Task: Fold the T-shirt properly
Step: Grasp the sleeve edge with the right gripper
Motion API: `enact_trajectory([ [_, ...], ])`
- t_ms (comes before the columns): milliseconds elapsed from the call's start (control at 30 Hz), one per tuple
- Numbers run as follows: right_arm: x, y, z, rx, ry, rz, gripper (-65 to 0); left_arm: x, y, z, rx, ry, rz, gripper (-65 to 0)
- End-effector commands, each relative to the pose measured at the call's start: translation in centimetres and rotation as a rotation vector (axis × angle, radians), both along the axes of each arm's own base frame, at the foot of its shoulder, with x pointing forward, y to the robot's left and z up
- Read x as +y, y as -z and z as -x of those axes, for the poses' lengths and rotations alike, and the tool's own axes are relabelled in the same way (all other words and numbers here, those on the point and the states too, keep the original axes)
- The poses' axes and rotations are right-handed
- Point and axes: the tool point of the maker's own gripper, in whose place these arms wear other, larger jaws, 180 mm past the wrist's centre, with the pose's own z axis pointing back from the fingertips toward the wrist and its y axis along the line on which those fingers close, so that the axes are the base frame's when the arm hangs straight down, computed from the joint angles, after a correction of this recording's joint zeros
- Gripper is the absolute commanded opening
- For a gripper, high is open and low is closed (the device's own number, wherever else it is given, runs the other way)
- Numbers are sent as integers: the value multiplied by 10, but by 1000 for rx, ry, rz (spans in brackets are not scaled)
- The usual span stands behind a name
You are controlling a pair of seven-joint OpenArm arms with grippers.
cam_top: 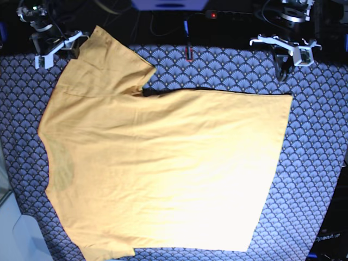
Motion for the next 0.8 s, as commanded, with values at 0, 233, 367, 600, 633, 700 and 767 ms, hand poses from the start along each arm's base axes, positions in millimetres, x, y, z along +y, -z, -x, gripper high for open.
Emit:
enact_trajectory([
  [0,-2,-8,-7,-37,-6,5,-433,1,-10,-1,-37,3,-8,-620],
  [233,4,-3,-8,-31,-13,-16,-433,2,-8,4,-21,5,-13,-620],
  [367,4,6,-6,-14,-2,-34,-434,2,-8,4,-19,5,-13,-620],
  [600,8,13,0,7,0,-54,-435,3,-8,4,-21,2,-15,-620],
  [633,9,13,0,7,1,-56,-436,2,-8,4,-21,1,-14,-620],
  [700,13,14,1,7,6,-69,-443,1,-11,3,-30,2,-14,-620],
  [767,14,13,1,6,7,-69,-485,1,-12,2,-33,3,-14,-620],
])
